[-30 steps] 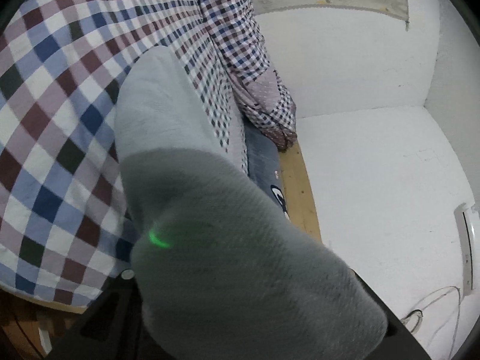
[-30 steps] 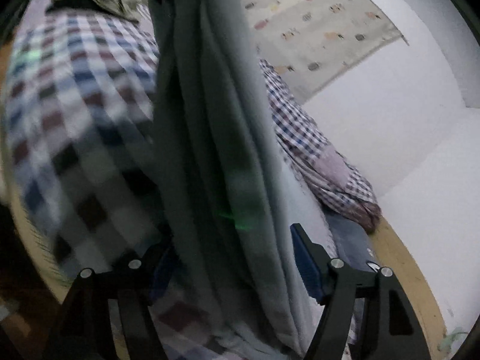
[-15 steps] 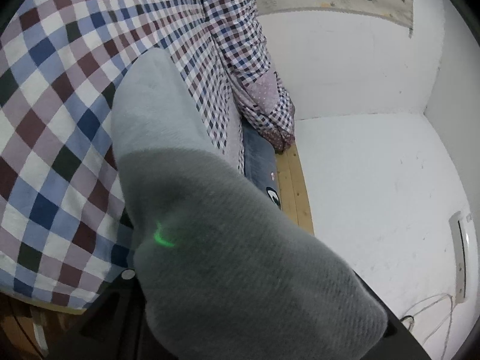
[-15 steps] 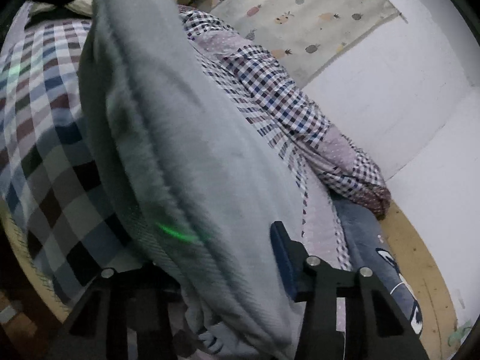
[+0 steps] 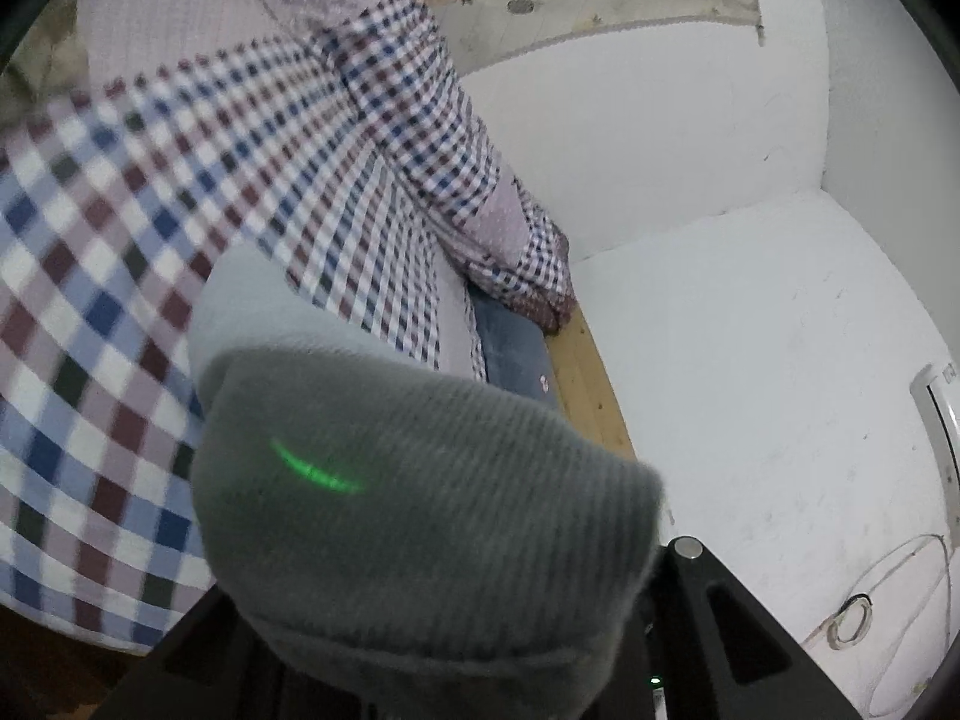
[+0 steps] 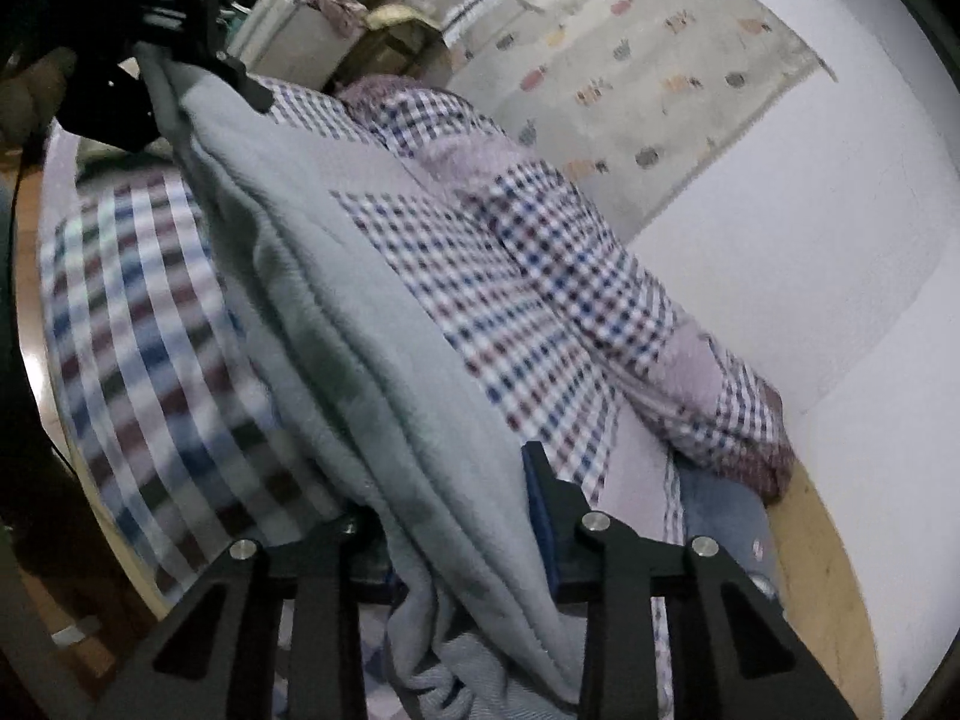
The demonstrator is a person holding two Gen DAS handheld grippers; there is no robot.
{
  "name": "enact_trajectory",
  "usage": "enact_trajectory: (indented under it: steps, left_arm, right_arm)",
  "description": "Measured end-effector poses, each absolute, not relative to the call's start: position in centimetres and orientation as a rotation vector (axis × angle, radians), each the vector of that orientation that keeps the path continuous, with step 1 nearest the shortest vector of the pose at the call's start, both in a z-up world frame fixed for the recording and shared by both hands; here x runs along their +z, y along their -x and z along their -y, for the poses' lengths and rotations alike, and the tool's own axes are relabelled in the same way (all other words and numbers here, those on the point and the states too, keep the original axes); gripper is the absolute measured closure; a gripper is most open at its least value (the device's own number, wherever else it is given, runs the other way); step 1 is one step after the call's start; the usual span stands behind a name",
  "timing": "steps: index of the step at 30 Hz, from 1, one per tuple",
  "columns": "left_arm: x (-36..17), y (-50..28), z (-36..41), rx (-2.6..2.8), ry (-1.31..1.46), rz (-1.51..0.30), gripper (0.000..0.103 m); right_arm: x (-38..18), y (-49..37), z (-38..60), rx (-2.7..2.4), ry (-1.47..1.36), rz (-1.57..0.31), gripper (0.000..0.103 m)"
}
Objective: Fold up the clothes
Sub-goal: 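Lift the folded sweatpants with both tools off the duvet, then carry the sweatpants onto the khaki shirt pile and open both tools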
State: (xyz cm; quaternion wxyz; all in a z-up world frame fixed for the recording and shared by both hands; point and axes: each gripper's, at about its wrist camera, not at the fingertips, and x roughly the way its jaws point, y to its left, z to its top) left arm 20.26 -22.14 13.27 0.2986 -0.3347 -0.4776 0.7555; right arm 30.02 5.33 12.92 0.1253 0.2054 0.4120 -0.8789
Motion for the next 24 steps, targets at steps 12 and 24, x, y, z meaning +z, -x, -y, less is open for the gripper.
enact_trajectory:
  steps: [12, 24]
  left_arm:
    - [22.7, -19.0, 37.4, 2.24, 0.786, 1.202, 0.082]
    - [33.4, -10.9, 54.6, 2.482, 0.602, 1.101, 0.082]
  right_arm:
    - [20.3, -25.2, 10.1, -2.464, -0.407, -1.102, 0.078]
    - [26.1, -16.8, 27.3, -2.516, -0.156, -0.968, 0.08]
